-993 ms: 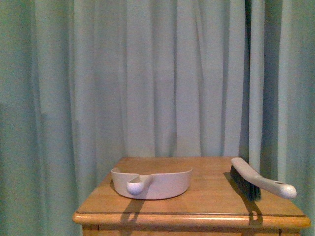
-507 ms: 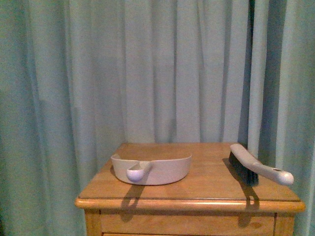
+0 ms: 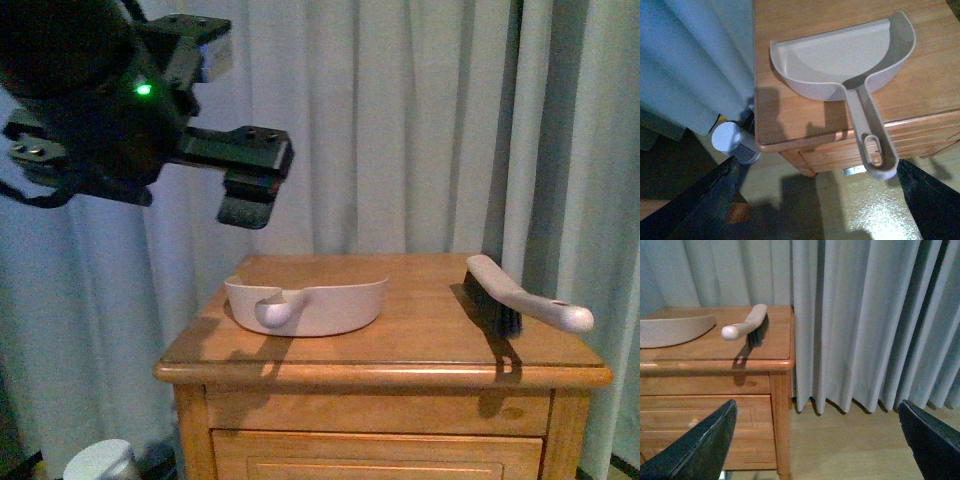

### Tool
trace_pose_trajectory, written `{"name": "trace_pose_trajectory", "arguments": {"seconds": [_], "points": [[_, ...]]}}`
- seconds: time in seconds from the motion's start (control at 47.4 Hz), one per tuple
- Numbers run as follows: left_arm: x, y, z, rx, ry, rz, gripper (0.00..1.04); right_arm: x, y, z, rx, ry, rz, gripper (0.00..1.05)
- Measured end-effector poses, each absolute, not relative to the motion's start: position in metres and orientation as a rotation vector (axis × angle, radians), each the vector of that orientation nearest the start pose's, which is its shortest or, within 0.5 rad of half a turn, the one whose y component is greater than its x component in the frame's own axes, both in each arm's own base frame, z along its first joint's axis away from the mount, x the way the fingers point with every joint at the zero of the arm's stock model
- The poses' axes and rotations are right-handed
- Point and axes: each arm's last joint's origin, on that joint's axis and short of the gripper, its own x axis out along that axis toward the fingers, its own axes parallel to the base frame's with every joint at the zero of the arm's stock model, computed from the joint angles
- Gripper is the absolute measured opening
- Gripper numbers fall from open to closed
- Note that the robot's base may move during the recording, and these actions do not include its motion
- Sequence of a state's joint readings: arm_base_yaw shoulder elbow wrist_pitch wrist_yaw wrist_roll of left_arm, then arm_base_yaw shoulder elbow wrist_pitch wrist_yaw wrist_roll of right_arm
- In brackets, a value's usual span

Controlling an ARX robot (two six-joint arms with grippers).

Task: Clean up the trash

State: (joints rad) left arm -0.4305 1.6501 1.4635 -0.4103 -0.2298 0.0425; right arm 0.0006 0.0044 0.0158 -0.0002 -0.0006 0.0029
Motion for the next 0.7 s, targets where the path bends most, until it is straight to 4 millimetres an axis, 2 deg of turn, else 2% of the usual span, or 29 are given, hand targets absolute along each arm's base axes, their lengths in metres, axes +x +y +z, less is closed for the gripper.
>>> {"name": "trace_pose_trajectory", "arguments": {"seconds": [0.169, 0.38, 0.697], "points": [[0.374, -0.179, 0.311, 0.225, 0.617, -0.189, 0.97, 0.097, 0.000, 0.169, 0.002, -0.011, 0.002, 0.97], [0.400, -0.189, 0.291, 0.182, 0.687, -0.145, 0.97, 0.097, 0.000, 0.169, 0.003, -0.011, 0.001, 0.97], [0.419, -0.198, 0.268, 0.171, 0.743, -0.127, 0.97, 0.097, 0.000, 0.169, 0.002, -0.011, 0.002, 0.97]]}}
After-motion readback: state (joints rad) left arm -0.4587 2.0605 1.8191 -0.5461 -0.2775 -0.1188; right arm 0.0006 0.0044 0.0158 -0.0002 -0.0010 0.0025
